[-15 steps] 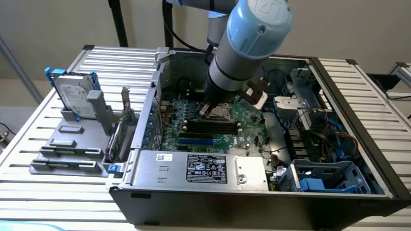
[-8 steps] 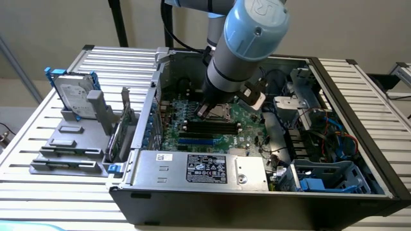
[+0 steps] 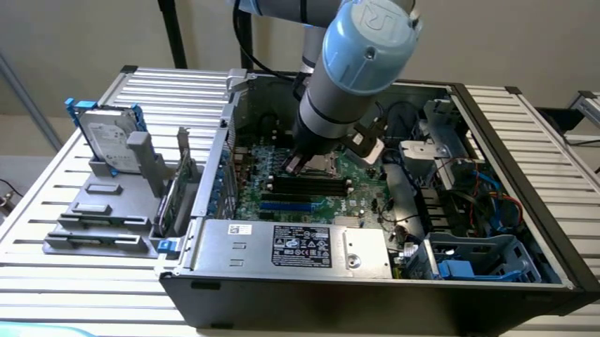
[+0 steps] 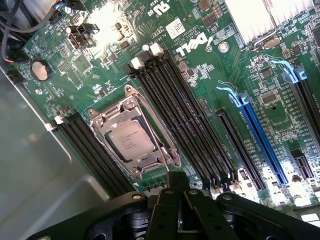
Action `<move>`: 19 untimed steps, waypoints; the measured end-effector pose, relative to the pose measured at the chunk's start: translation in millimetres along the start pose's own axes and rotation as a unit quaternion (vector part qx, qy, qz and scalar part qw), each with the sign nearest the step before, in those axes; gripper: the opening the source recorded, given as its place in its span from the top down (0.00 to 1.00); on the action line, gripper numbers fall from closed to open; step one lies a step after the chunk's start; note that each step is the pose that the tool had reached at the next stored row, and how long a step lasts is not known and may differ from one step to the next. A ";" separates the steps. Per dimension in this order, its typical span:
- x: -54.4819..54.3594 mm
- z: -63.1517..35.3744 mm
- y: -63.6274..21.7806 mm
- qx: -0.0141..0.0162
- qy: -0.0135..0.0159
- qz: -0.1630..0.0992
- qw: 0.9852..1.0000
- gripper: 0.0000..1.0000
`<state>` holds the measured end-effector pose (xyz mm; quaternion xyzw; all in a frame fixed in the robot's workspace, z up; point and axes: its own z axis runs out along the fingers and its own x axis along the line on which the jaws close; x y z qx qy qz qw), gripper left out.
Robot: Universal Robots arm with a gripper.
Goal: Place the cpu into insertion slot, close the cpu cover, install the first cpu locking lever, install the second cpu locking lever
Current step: 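Install the second cpu locking lever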
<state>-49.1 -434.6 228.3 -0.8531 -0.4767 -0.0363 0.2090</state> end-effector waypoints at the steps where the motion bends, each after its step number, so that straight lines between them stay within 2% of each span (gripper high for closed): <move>1: -0.8 1.1 -0.4 0.000 0.000 0.000 1.000 0.89; 12: -7.7 13.1 -4.7 -0.005 0.003 -0.002 1.000 0.89; 19: -7.9 19.5 -8.7 -0.007 0.004 -0.003 1.000 0.89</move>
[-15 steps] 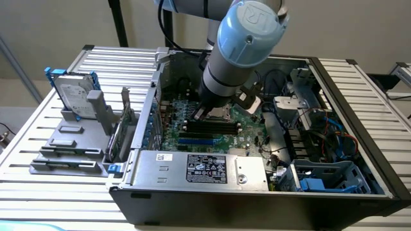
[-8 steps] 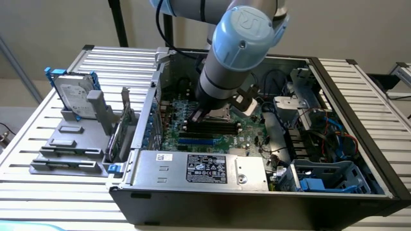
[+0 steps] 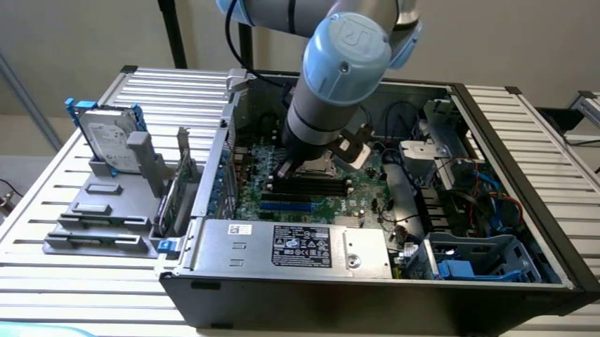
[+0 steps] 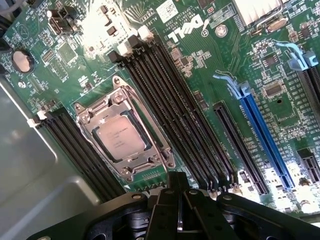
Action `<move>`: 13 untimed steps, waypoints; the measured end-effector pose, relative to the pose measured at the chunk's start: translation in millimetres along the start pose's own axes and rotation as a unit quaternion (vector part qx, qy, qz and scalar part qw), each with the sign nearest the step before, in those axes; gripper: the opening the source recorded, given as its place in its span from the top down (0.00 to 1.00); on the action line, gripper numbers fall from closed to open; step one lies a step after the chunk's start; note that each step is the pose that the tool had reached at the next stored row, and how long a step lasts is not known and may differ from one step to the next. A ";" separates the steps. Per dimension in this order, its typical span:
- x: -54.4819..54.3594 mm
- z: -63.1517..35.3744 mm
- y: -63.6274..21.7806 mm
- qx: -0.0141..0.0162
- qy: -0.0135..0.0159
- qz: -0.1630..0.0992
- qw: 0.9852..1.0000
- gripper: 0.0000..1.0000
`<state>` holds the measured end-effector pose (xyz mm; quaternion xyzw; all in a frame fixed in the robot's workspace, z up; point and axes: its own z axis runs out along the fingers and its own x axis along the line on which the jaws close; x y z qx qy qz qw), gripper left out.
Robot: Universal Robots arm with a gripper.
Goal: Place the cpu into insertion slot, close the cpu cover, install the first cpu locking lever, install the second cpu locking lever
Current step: 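Install the second cpu locking lever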
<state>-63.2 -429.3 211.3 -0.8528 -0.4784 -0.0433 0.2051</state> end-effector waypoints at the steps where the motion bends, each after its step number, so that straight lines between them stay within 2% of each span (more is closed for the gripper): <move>1: 0.2 0.8 -0.3 0.000 0.000 0.000 1.000 0.89; 13: 1.0 10.8 -0.5 -0.006 0.003 -0.003 1.000 0.89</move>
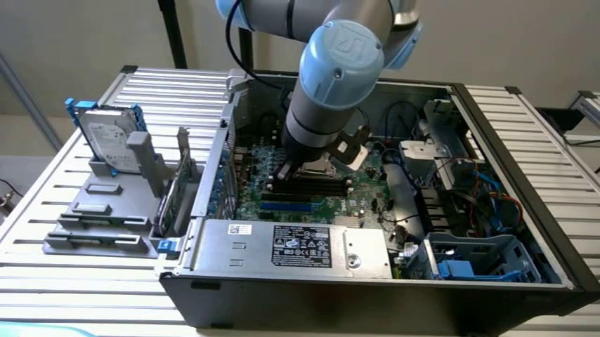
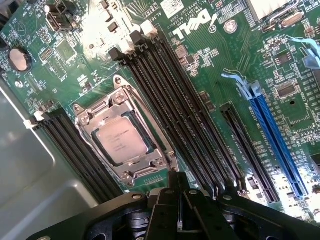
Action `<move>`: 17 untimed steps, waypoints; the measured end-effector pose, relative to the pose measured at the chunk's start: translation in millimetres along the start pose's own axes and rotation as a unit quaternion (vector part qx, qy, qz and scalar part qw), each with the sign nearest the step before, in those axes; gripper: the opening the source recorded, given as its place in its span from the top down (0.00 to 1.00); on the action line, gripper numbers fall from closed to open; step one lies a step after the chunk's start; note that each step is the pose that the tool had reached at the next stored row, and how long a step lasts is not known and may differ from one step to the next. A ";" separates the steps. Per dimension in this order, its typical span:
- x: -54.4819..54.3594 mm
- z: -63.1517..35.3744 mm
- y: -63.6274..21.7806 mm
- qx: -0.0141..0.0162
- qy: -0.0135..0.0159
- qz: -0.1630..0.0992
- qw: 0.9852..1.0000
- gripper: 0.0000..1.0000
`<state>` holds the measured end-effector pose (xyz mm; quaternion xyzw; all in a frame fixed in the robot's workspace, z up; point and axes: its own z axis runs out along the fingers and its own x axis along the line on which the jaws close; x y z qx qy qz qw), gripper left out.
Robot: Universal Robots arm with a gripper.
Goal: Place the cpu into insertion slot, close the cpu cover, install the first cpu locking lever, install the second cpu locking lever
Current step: 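Install the second cpu locking lever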
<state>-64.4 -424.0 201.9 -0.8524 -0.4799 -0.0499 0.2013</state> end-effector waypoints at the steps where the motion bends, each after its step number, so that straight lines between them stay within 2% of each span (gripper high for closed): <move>1: -0.2 0.8 -0.1 0.000 0.000 0.000 1.000 0.89; 9: -2.0 7.9 -2.1 -0.003 0.002 -0.001 1.000 0.89; 17: -1.1 13.5 -4.0 -0.004 0.002 -0.002 1.000 0.89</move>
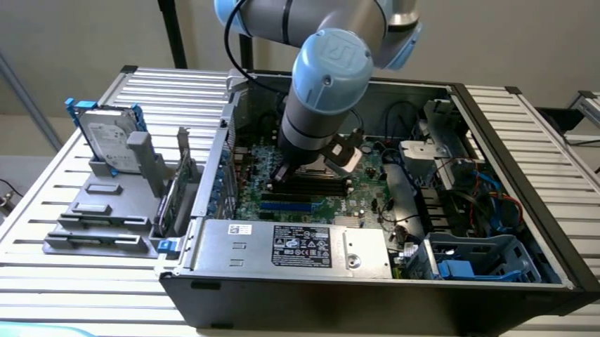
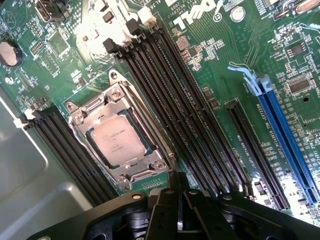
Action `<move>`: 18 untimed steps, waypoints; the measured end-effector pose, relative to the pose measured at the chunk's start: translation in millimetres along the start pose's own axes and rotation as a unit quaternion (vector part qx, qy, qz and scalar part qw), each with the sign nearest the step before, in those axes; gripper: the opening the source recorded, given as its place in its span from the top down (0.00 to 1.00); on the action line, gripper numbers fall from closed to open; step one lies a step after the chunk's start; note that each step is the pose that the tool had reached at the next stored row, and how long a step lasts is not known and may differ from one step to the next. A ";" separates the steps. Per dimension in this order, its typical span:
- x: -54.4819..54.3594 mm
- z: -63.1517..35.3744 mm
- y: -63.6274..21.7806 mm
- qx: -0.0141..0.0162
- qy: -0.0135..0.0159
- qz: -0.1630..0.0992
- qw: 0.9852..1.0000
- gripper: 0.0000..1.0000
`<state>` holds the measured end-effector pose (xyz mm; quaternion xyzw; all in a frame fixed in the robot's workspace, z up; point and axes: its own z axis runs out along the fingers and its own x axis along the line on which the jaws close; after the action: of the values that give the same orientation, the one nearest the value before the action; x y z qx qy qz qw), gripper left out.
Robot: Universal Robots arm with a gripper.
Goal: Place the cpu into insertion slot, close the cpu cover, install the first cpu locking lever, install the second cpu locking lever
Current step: 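Install the second cpu locking lever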
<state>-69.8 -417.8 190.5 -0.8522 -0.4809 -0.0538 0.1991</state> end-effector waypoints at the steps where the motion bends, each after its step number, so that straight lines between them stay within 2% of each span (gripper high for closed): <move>1: 0.2 0.6 -0.2 0.000 0.000 0.000 1.000 0.89; 9: 0.7 3.7 -0.6 -0.002 0.000 -0.001 1.000 0.89; 12: 0.9 3.8 -0.7 -0.004 -0.003 0.000 1.000 0.89; 18: 1.0 3.9 -0.7 -0.009 -0.012 0.001 1.000 0.89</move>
<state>-70.3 -415.1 187.4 -0.8549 -0.4820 -0.0483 0.1857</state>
